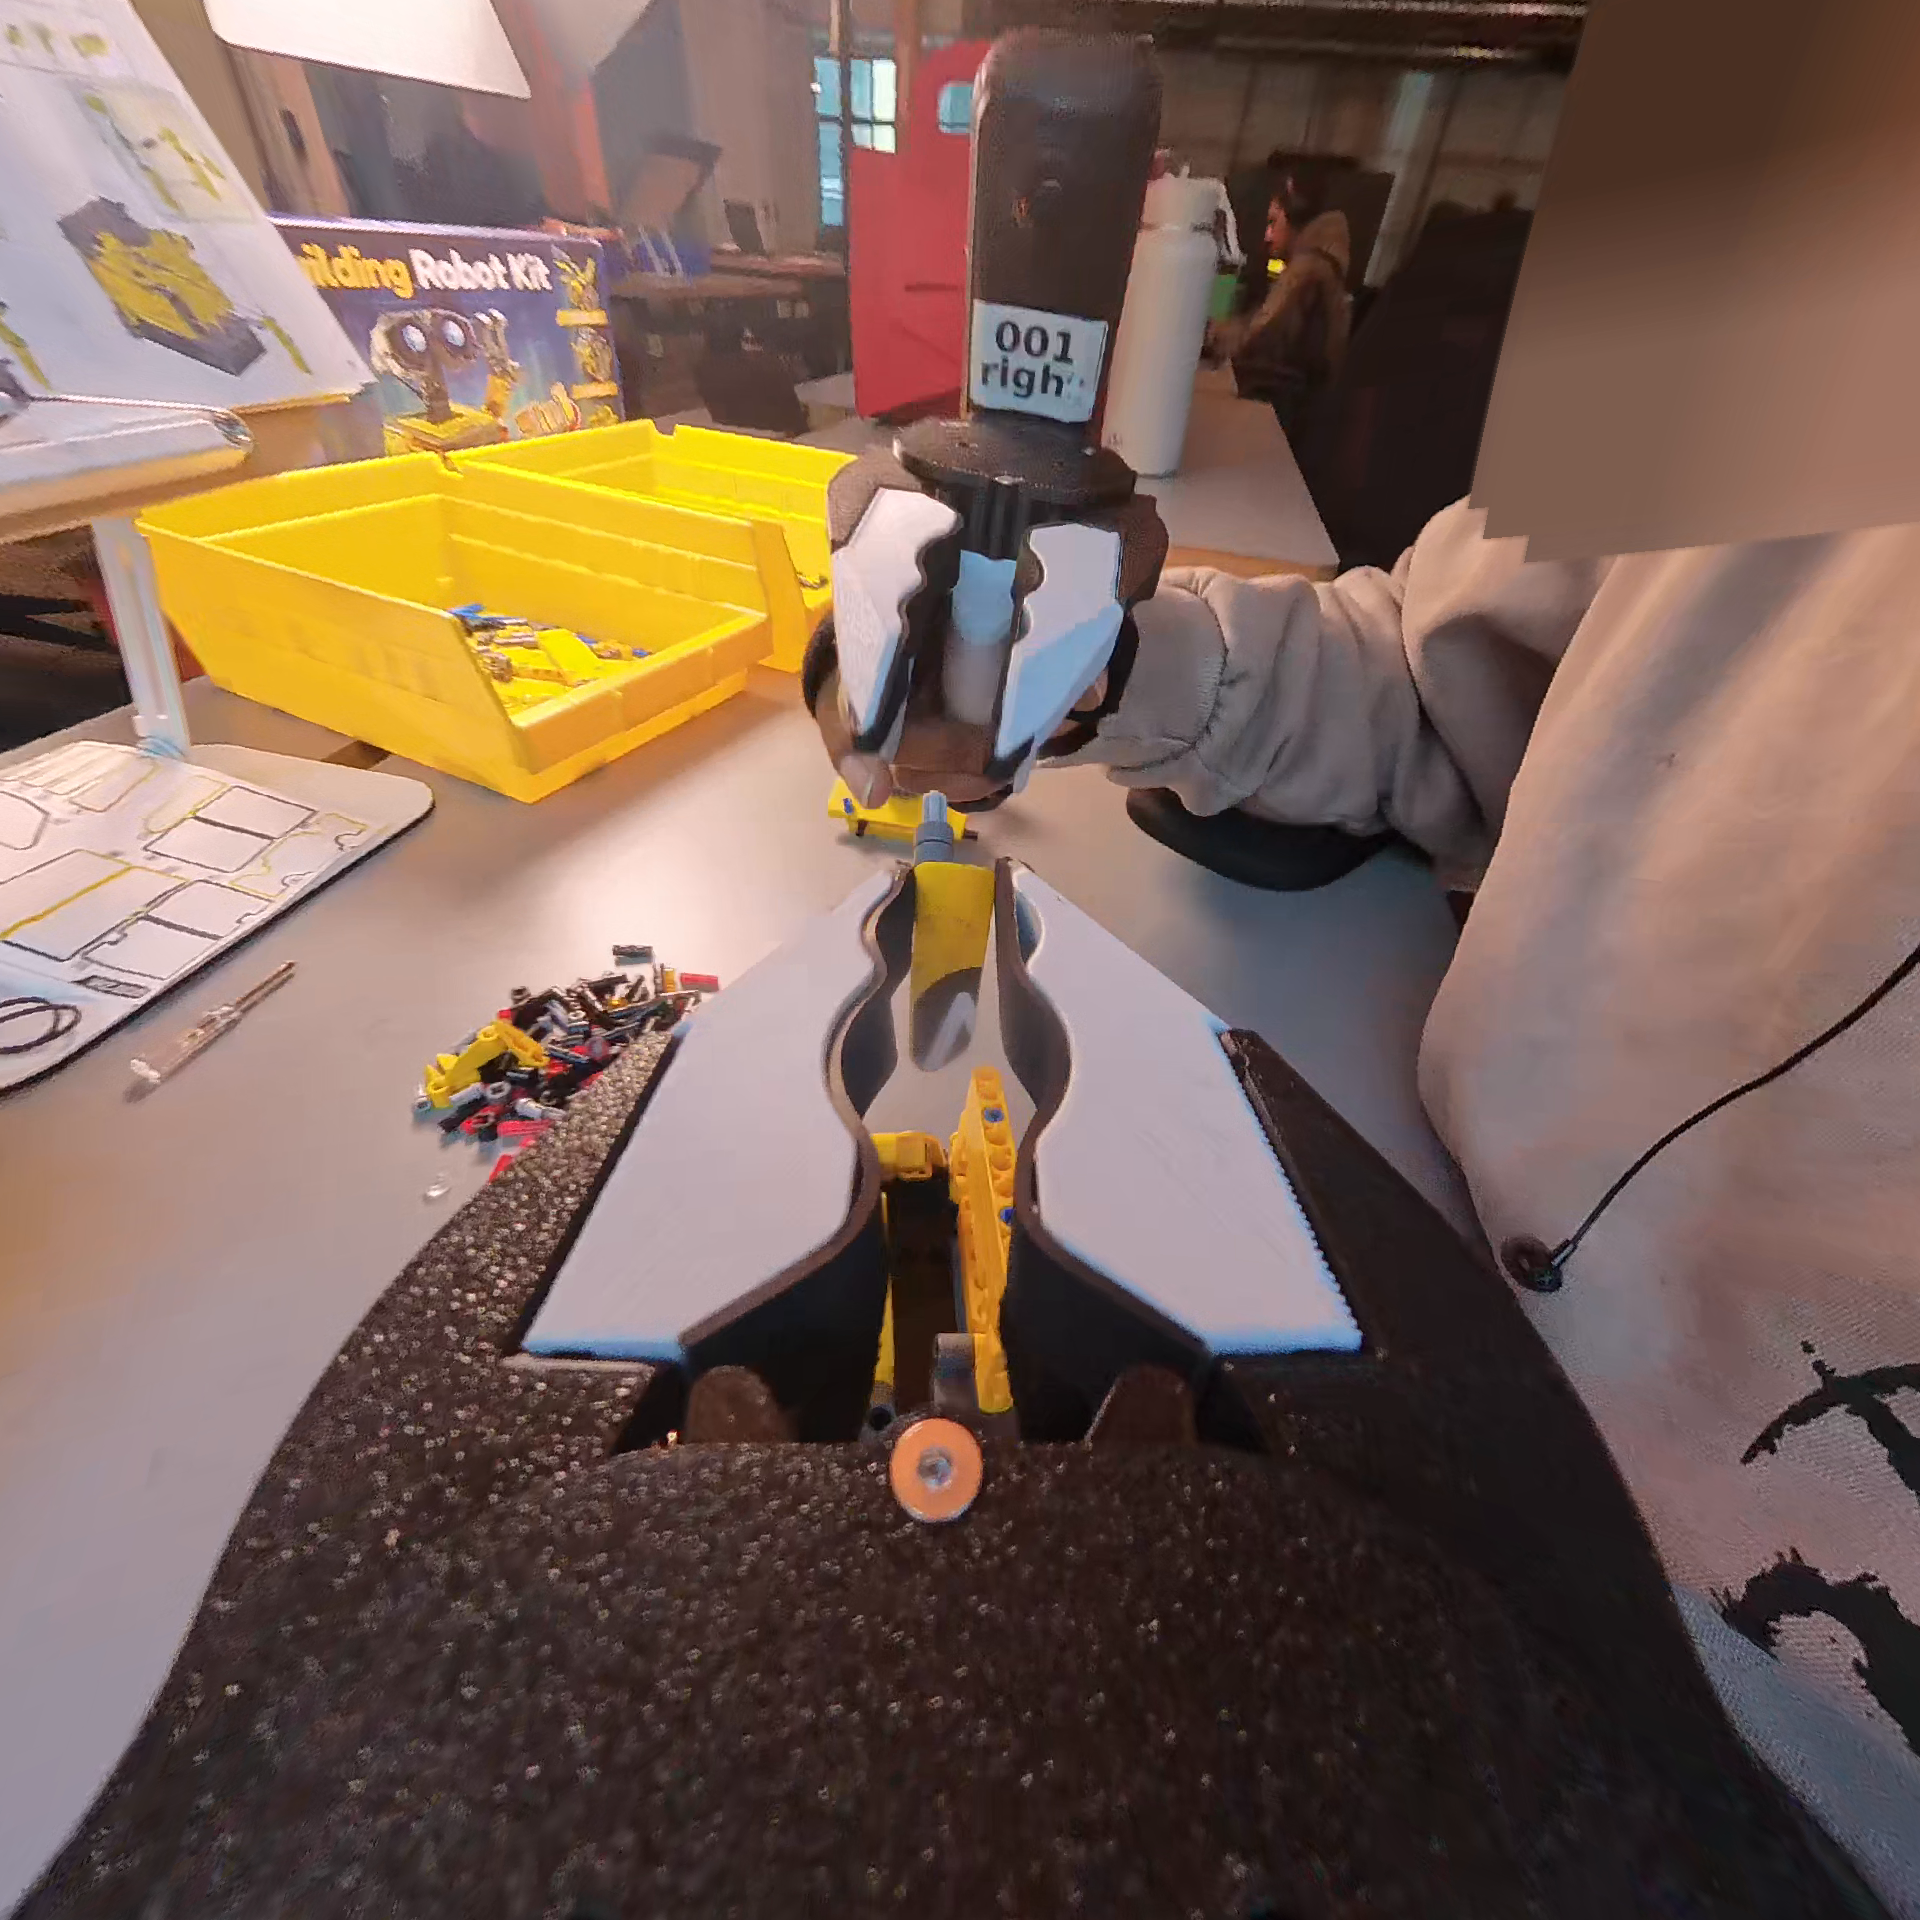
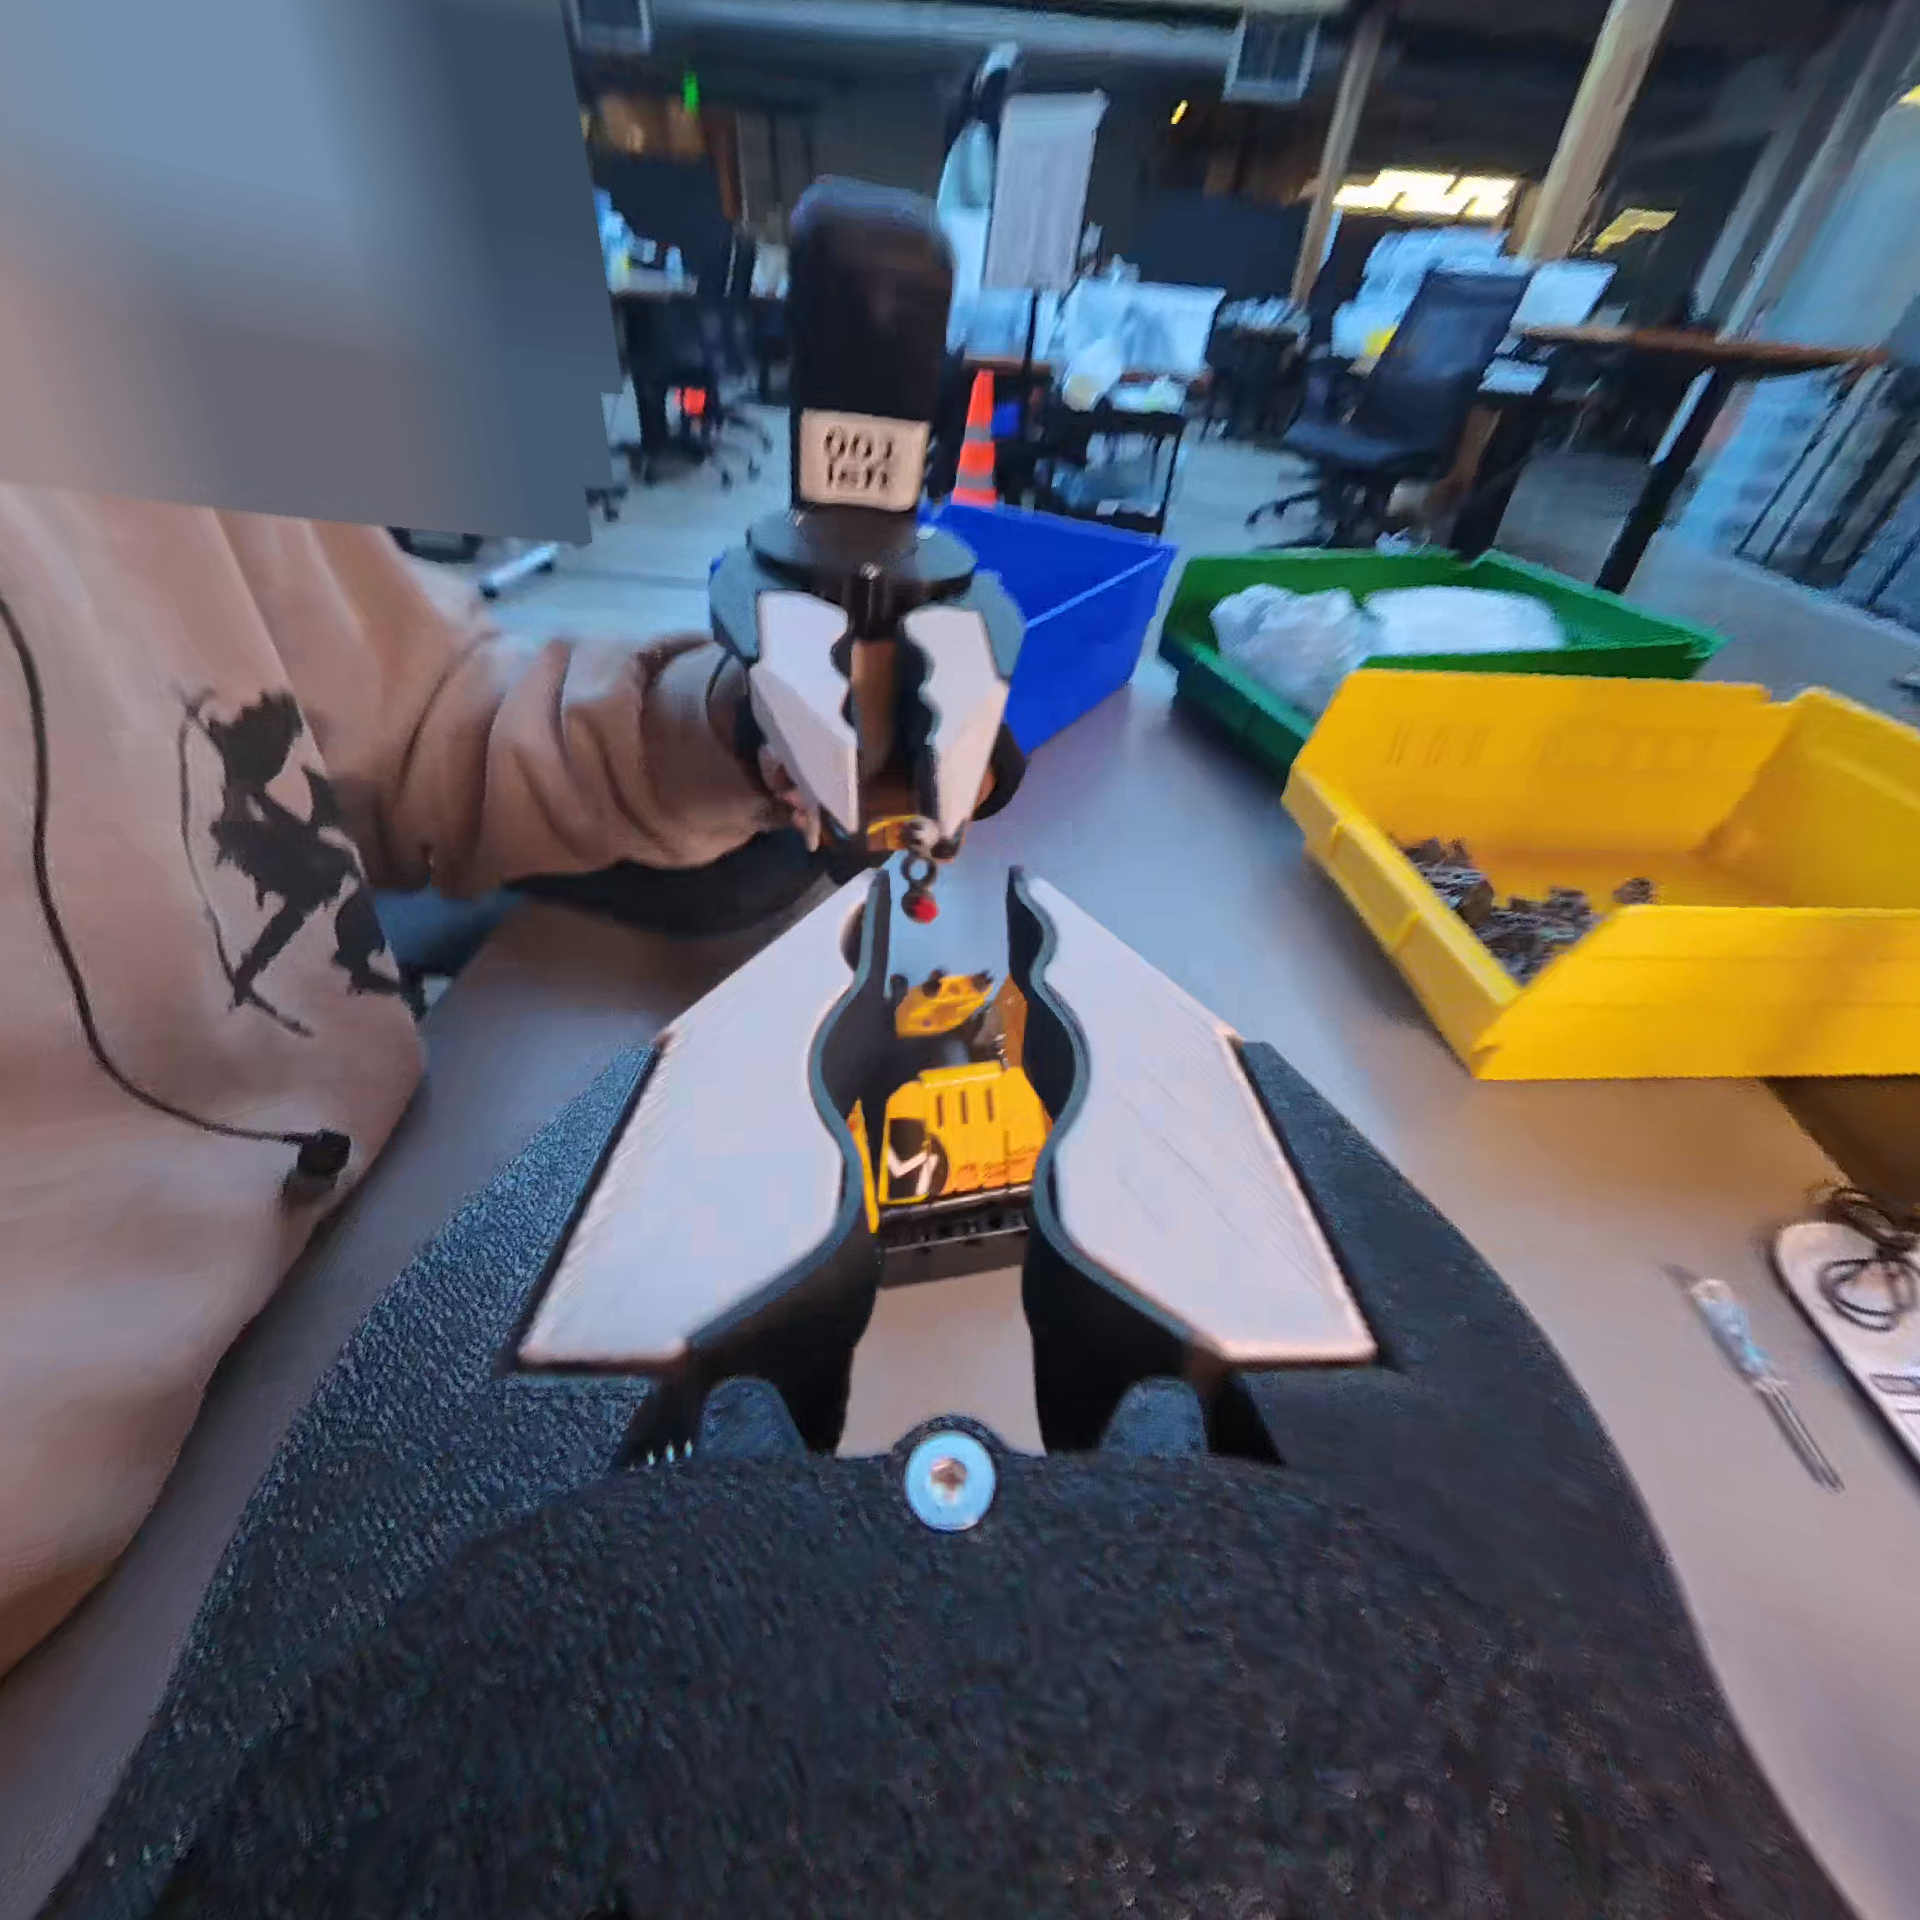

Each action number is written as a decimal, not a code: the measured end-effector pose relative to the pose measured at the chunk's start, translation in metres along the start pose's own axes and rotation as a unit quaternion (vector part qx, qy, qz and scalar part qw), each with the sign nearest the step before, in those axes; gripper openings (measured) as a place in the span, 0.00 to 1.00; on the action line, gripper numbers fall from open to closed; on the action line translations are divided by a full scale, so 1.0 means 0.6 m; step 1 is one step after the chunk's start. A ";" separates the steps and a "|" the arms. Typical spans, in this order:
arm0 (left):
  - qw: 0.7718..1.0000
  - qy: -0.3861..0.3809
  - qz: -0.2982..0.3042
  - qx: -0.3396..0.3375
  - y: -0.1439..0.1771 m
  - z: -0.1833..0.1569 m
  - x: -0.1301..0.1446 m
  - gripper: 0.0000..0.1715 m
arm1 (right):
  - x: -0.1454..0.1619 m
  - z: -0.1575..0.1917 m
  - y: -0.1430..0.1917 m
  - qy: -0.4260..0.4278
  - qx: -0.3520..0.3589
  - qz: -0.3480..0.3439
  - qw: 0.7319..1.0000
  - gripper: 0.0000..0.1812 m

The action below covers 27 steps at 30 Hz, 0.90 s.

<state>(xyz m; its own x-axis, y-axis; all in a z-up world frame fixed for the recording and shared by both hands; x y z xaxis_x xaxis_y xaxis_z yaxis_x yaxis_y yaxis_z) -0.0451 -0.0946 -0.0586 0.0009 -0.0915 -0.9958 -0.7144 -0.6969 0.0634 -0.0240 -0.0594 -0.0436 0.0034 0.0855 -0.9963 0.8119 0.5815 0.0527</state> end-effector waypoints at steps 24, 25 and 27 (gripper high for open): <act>0.998 0.009 0.049 0.033 -0.026 -0.026 0.025 0.08 | 0.030 0.040 -0.016 0.089 -0.044 0.079 0.992 0.02; 0.998 0.015 0.046 0.035 -0.026 -0.026 0.023 0.08 | 0.027 0.040 -0.016 0.092 -0.043 0.076 0.992 0.01; 0.998 0.020 0.038 0.038 -0.025 -0.027 0.018 0.08 | 0.020 0.040 -0.015 0.102 -0.038 0.072 0.991 0.01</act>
Point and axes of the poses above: each gripper's, where its closed fingertips meet, y back along the fingers, x out of its underside, z = x × y across the jaws, the point moved 1 cm from there along y, back along the fingers, and after that the axes turned 4 degrees about -z, right-handed, at the moved point
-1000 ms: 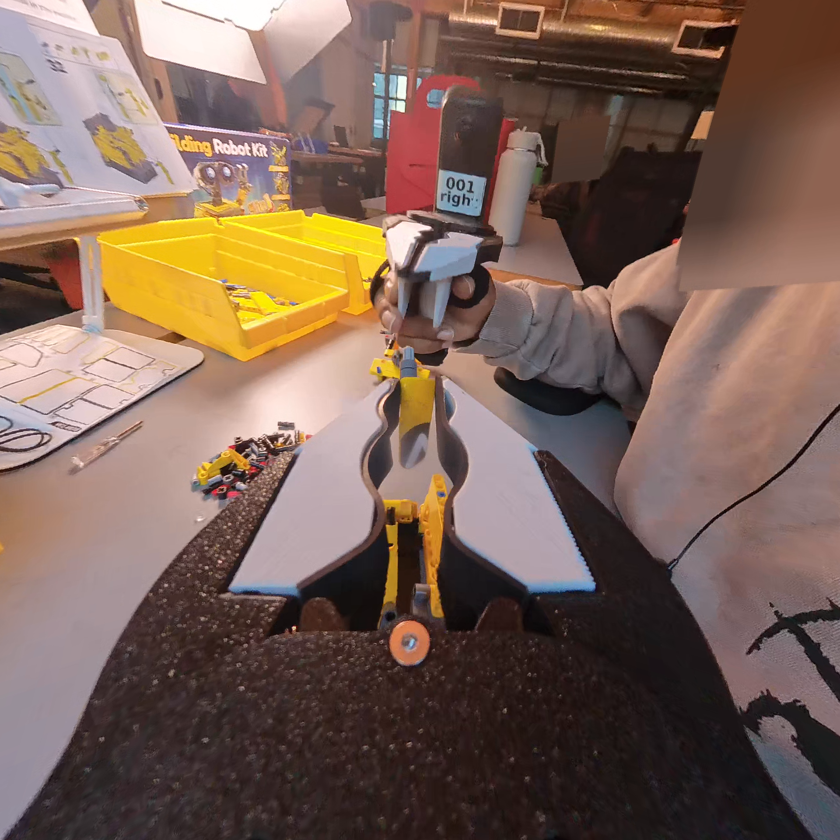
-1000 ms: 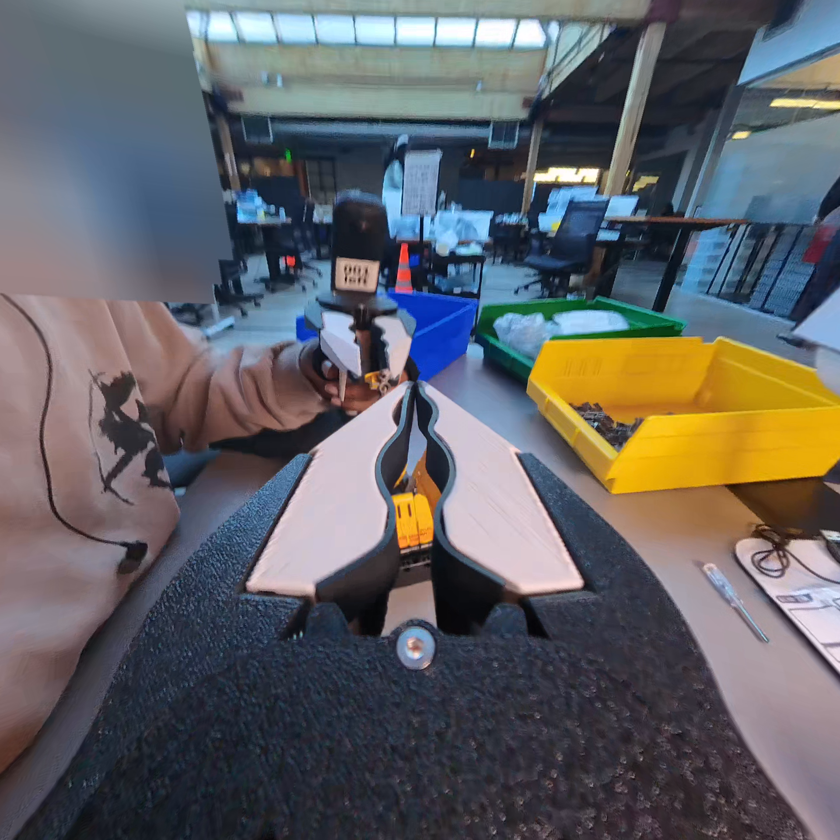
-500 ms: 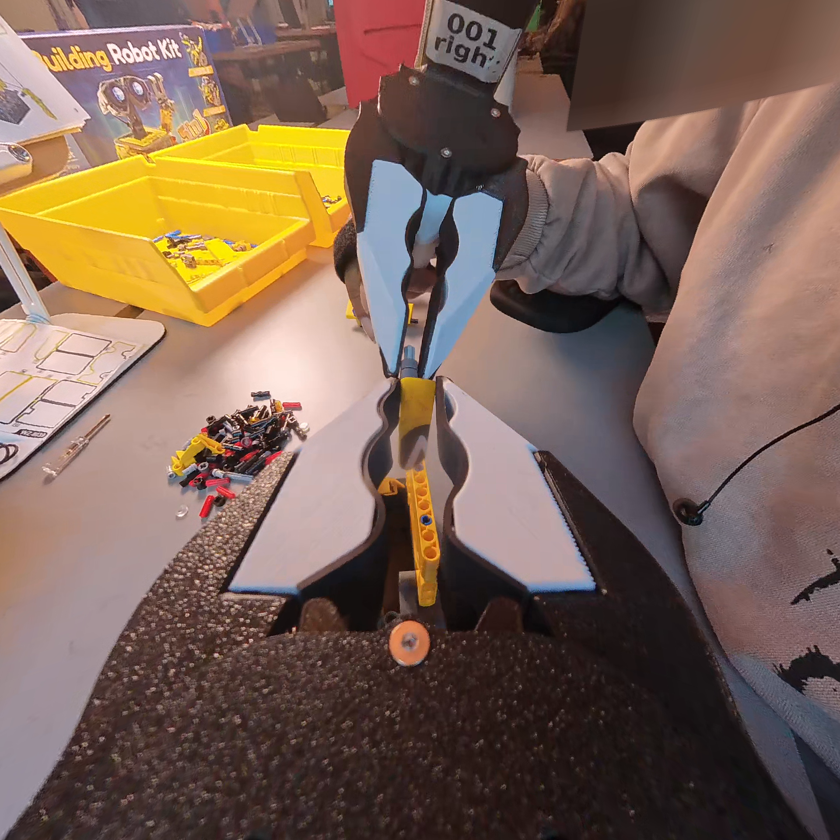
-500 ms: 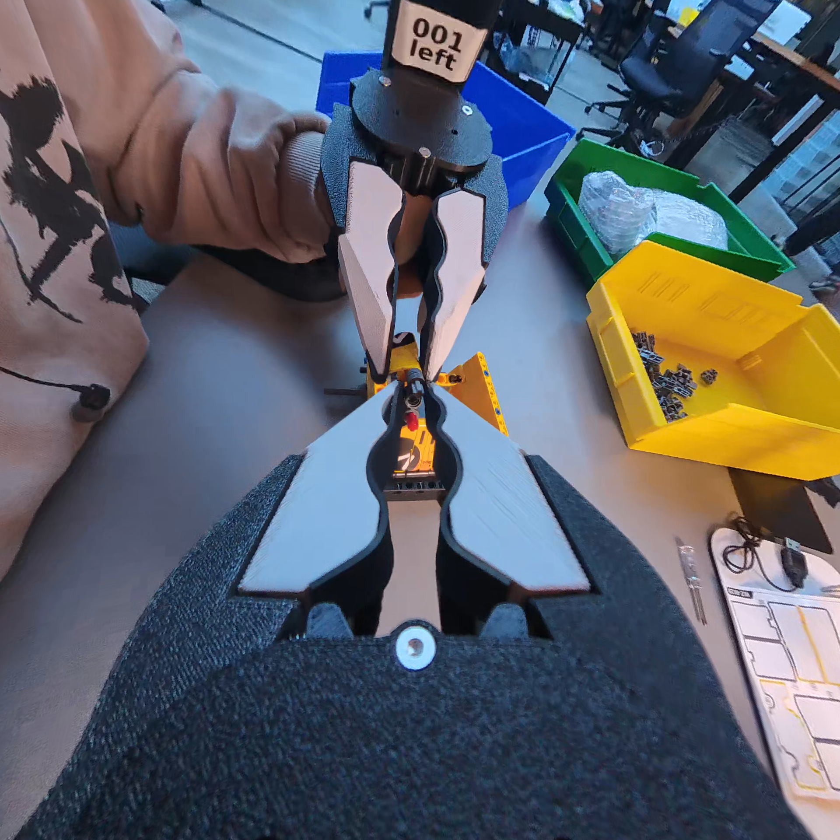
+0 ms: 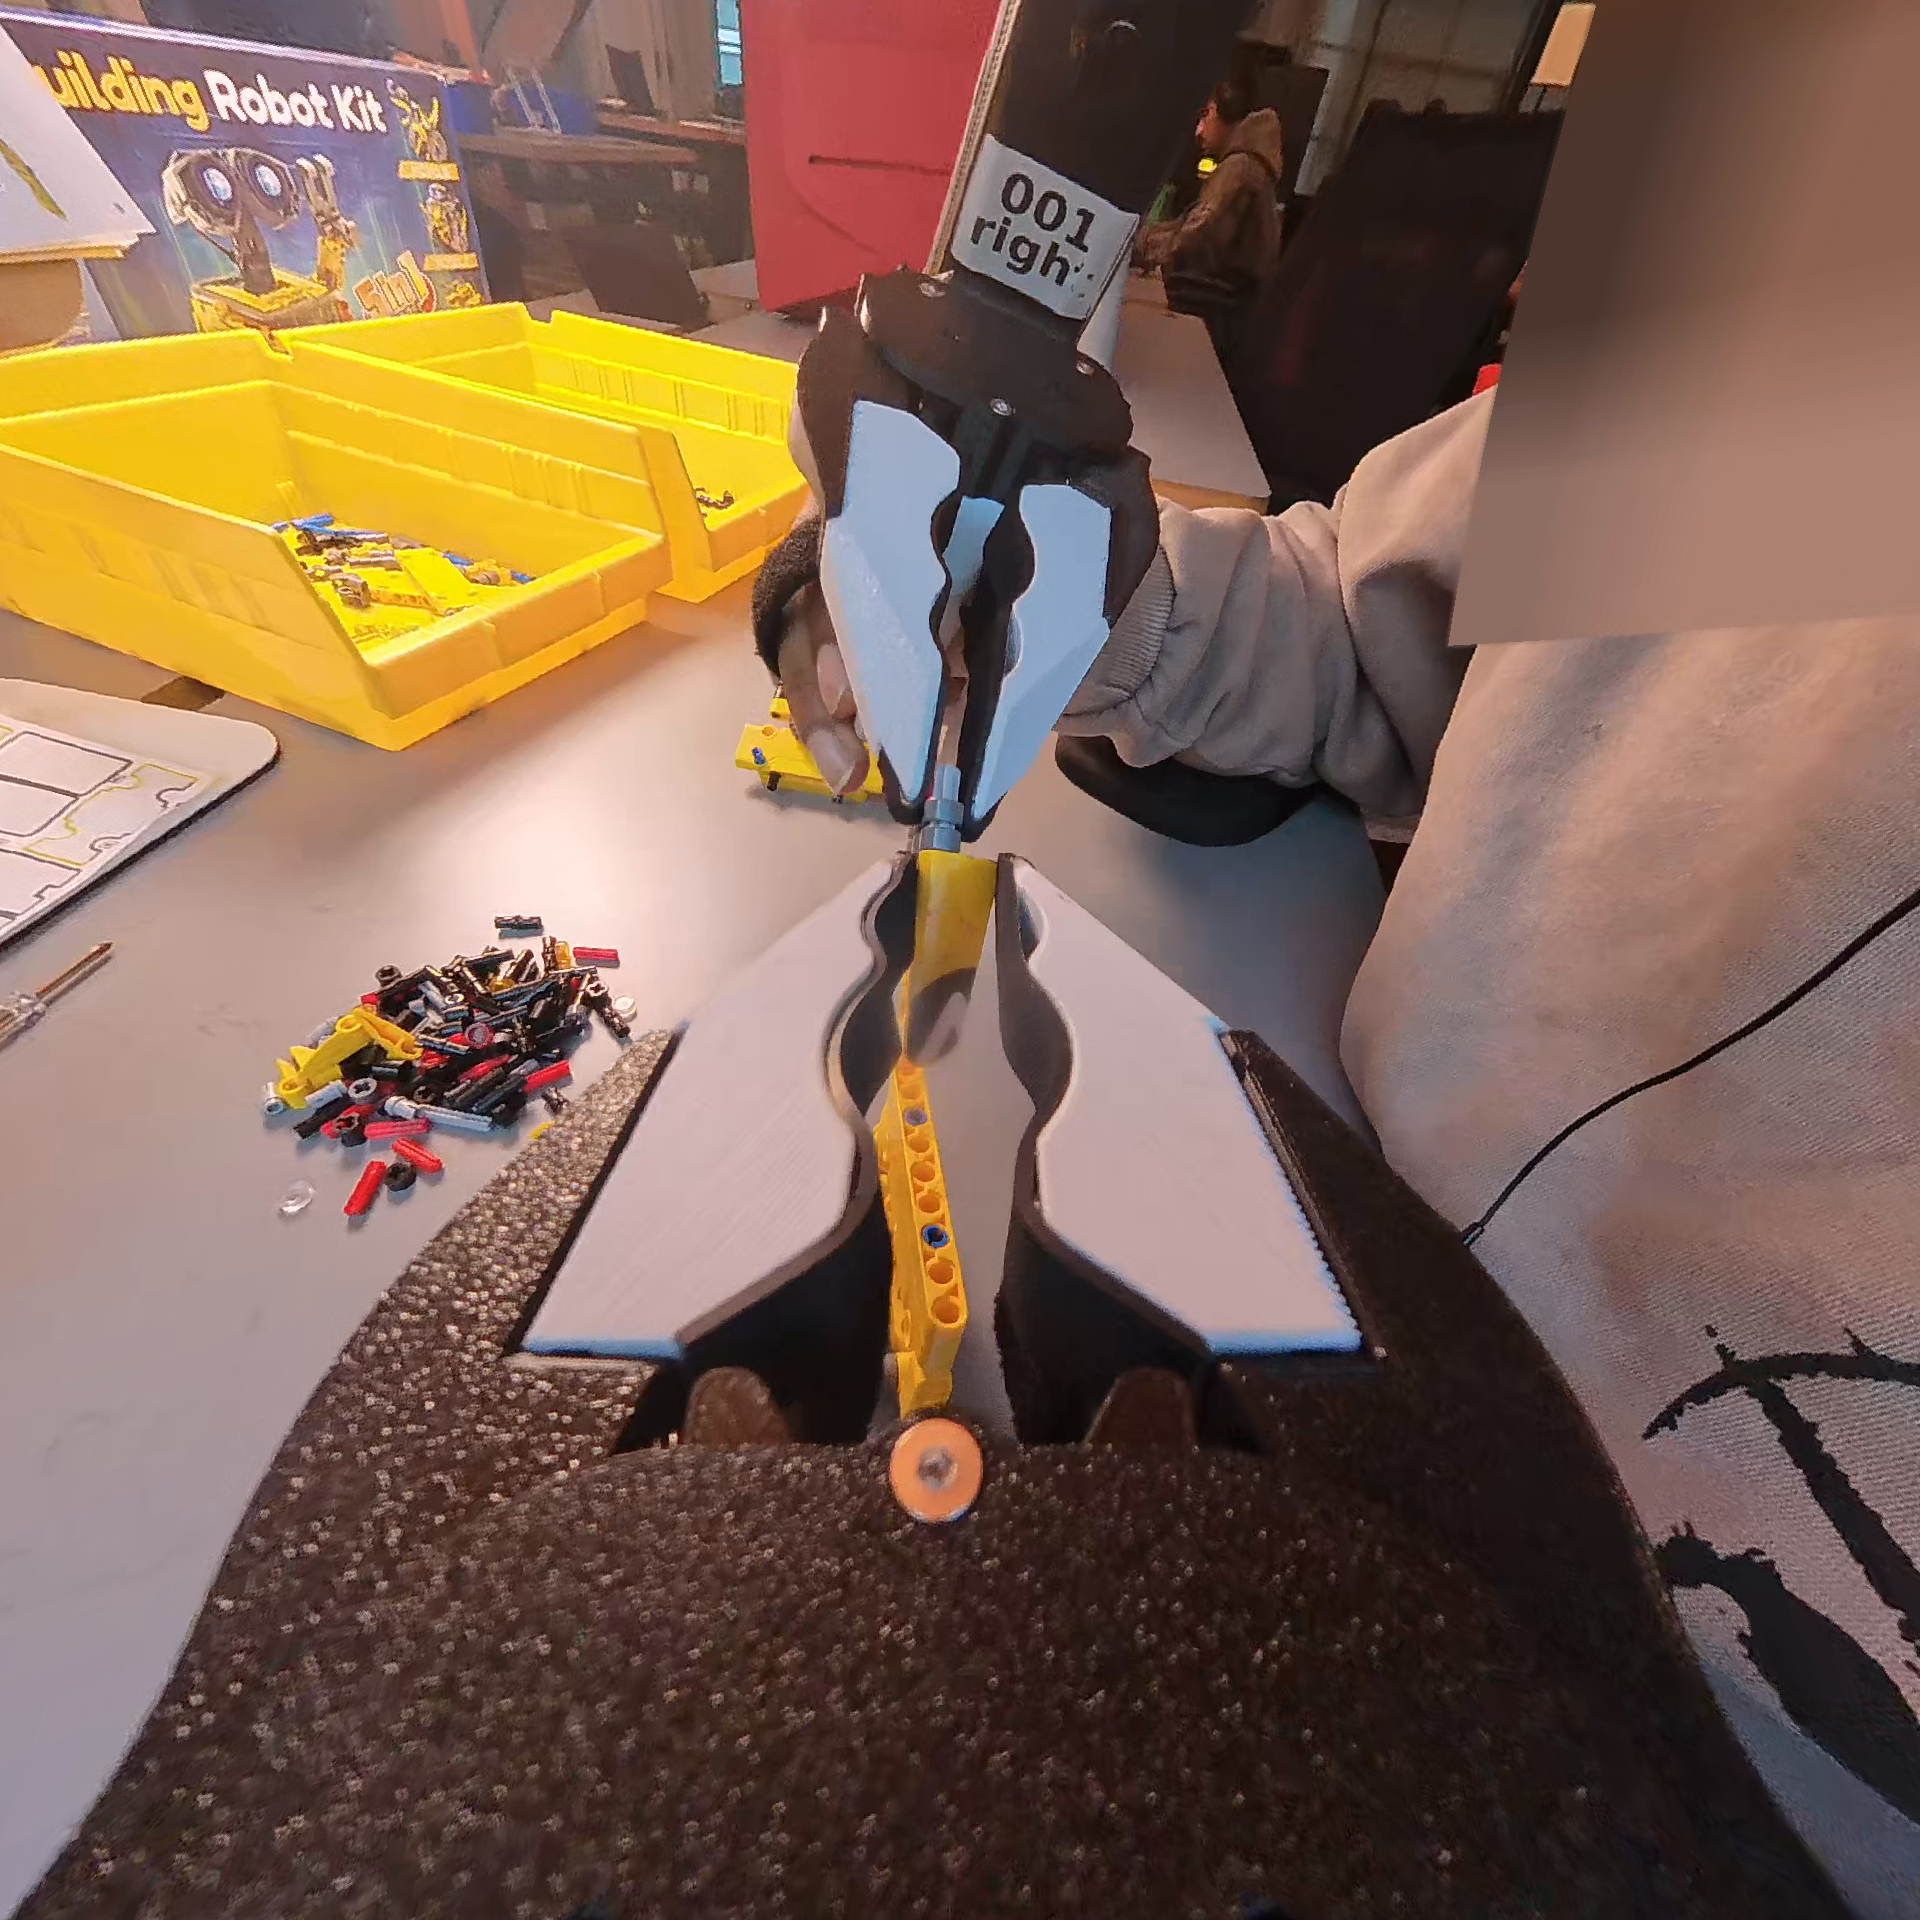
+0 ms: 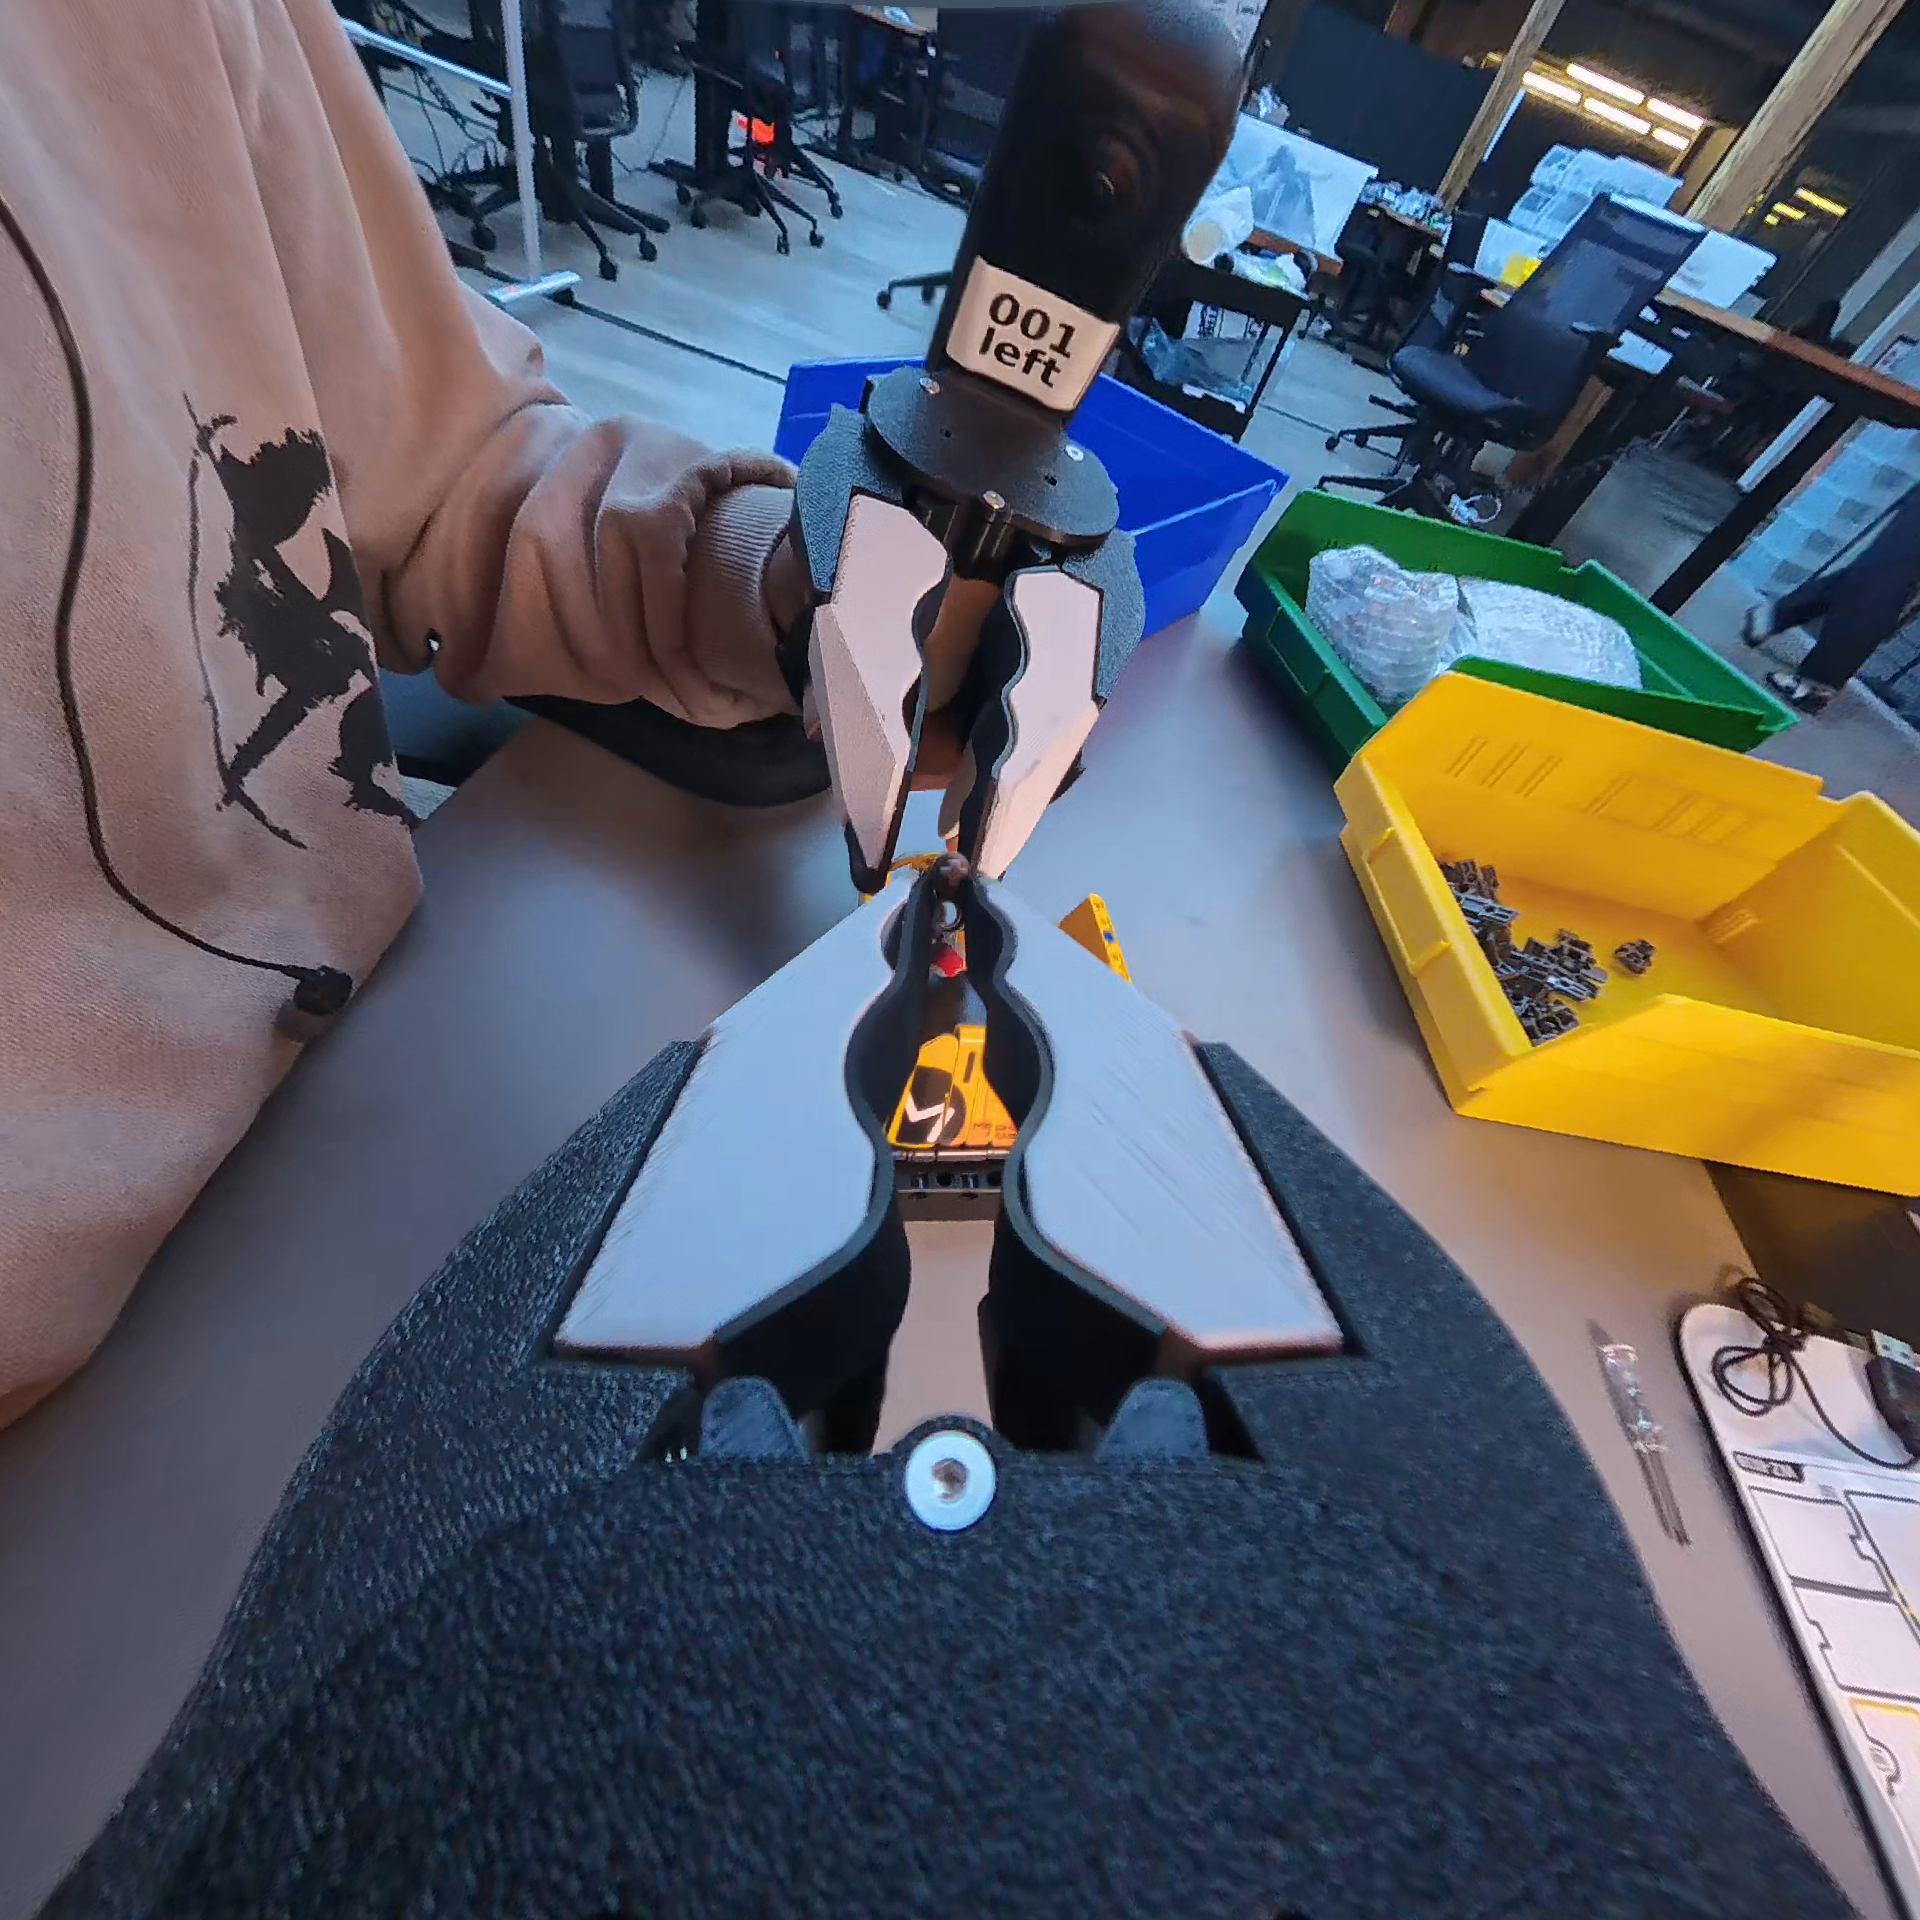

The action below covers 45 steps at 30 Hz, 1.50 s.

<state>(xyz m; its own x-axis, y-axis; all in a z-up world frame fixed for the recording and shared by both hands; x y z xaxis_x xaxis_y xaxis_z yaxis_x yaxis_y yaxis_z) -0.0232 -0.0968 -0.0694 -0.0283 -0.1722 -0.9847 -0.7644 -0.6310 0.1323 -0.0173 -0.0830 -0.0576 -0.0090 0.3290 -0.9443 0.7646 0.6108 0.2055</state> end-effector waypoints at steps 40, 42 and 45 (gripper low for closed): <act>0.991 0.039 -0.044 0.124 0.002 -0.055 -0.011 0.07 | -0.025 0.049 -0.001 0.257 0.005 0.062 0.964 0.03; 0.994 0.001 -0.046 0.099 0.002 -0.053 -0.018 0.05 | -0.028 0.047 0.000 0.268 0.018 0.060 0.961 0.03; 0.996 -0.078 -0.034 0.020 -0.001 -0.035 -0.026 0.05 | -0.028 0.024 0.008 0.193 0.042 0.046 0.979 0.05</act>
Point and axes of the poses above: each gripper's, where its closed fingertips meet, y back along the fingers, x out of its underside, z = x × y across the jaws, the point moved 1 cm from there along y, back along the fingers, and after that the axes turned 4 degrees about -z, right-handed, at the moved point
